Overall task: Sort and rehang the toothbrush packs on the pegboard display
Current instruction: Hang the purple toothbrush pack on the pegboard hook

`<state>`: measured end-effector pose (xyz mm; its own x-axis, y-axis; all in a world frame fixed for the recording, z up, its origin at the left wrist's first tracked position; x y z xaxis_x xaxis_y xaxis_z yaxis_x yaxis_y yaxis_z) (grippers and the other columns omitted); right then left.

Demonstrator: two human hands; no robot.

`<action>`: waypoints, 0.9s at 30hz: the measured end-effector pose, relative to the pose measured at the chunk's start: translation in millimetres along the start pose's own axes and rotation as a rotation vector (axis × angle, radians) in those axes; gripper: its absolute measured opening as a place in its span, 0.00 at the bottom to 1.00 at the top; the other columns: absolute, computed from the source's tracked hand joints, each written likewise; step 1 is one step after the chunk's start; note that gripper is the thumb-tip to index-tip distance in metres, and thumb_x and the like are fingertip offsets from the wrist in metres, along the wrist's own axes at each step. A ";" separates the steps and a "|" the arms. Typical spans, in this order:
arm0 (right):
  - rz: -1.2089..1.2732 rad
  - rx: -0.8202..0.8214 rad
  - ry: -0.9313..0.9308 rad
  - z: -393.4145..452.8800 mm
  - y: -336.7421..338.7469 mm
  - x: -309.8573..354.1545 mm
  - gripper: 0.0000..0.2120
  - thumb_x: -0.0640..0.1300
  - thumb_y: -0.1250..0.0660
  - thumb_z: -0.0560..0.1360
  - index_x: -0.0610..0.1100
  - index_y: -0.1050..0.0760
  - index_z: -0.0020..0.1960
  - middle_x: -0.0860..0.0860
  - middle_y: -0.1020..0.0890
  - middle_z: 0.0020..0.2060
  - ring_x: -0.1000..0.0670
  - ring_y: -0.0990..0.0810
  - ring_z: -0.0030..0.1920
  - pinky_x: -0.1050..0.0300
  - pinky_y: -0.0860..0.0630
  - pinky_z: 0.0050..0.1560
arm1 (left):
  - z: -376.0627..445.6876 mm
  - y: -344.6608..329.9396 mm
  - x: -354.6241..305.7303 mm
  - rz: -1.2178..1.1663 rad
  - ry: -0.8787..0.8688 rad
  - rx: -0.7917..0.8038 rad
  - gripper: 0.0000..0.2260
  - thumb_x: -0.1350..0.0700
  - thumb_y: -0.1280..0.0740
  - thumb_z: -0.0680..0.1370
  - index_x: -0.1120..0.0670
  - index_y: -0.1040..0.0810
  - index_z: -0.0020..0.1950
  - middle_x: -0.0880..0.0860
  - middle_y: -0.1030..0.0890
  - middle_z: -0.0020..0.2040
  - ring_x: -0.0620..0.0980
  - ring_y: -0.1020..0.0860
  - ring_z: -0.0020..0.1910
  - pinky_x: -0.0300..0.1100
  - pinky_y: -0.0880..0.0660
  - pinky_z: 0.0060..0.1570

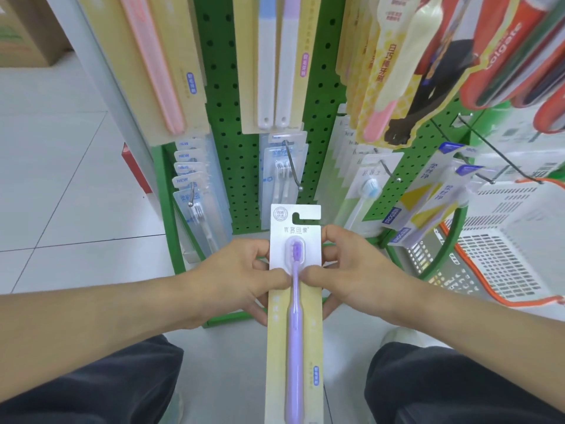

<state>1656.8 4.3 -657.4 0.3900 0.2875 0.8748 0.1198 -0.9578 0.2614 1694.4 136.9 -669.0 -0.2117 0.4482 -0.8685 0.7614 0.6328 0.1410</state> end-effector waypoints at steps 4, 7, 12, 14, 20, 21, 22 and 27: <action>0.003 0.053 0.005 1.0 -6.6 -1.5 0.20 0.31 0.30 0.75 0.47 0.27 0.62 0.42 0.16 0.52 0.43 0.13 0.47 0.47 0.15 0.40 | 0.1 1.7 -2.4 0.020 -0.026 -0.034 0.08 0.64 0.34 0.80 0.56 0.20 0.57 0.56 0.13 0.43 0.53 0.14 0.39 0.43 0.18 0.34; 0.003 0.136 -0.013 0.0 -16.1 -3.4 0.18 0.29 0.32 0.75 0.44 0.22 0.62 0.42 0.13 0.49 0.42 0.12 0.47 0.45 0.14 0.46 | 1.0 0.7 -0.5 0.002 -0.038 -0.016 0.12 0.68 0.34 0.78 0.54 0.19 0.56 0.55 0.13 0.43 0.52 0.14 0.39 0.44 0.18 0.34; 0.004 0.078 0.000 -1.6 -12.6 -0.3 0.13 0.26 0.32 0.73 0.38 0.19 0.55 0.39 0.13 0.45 0.39 0.12 0.44 0.43 0.14 0.44 | 2.7 -14.7 9.2 0.067 -0.021 0.175 0.21 0.74 0.34 0.74 0.49 0.21 0.56 0.50 0.15 0.45 0.47 0.16 0.46 0.47 0.17 0.47; 0.082 -0.004 -0.014 0.3 -5.4 -2.0 0.11 0.27 0.32 0.74 0.36 0.20 0.55 0.39 0.13 0.45 0.39 0.13 0.44 0.46 0.14 0.41 | 3.8 -17.4 17.7 0.080 0.030 0.240 0.19 0.72 0.34 0.78 0.50 0.21 0.60 0.50 0.14 0.49 0.48 0.15 0.50 0.52 0.17 0.54; 0.126 0.089 -0.115 3.2 -7.0 -12.7 0.12 0.28 0.32 0.76 0.36 0.21 0.58 0.39 0.13 0.47 0.42 0.13 0.43 0.53 0.15 0.42 | -1.1 -22.4 27.7 0.062 0.064 0.333 0.17 0.70 0.36 0.80 0.54 0.23 0.65 0.57 0.14 0.54 0.55 0.15 0.54 0.56 0.18 0.53; 0.087 0.135 -0.132 1.4 -11.4 -14.7 0.12 0.28 0.32 0.76 0.37 0.20 0.58 0.39 0.13 0.48 0.41 0.13 0.45 0.51 0.15 0.43 | 0.3 -20.9 28.0 0.049 0.060 0.312 0.18 0.71 0.36 0.79 0.54 0.23 0.64 0.56 0.14 0.54 0.54 0.15 0.54 0.54 0.17 0.52; 0.058 0.162 -0.138 0.0 -15.0 -15.5 0.12 0.28 0.32 0.76 0.37 0.19 0.58 0.40 0.13 0.48 0.39 0.13 0.46 0.50 0.15 0.44 | 1.3 -20.1 28.0 0.039 0.051 0.312 0.18 0.72 0.36 0.78 0.53 0.23 0.63 0.55 0.14 0.53 0.53 0.15 0.53 0.51 0.17 0.50; 0.044 0.111 -0.110 2.2 -12.9 -13.4 0.11 0.28 0.32 0.75 0.34 0.18 0.55 0.39 0.13 0.46 0.42 0.13 0.43 0.46 0.14 0.44 | -0.8 -24.1 27.0 0.030 0.027 0.432 0.25 0.70 0.27 0.74 0.50 0.24 0.66 0.53 0.17 0.54 0.47 0.19 0.54 0.46 0.22 0.49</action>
<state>1652.0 12.8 -673.4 0.4937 0.2497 0.8330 0.1979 -0.9650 0.1720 1669.7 134.3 -695.4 -0.1975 0.4821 -0.8536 0.9527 0.2995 -0.0512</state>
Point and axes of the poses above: each hand's wrist, its own z-axis towards the middle knuckle, its own y-axis out of the back of the hand, x = y × z, the point moved 8 cm from there along z, towards the middle knuckle
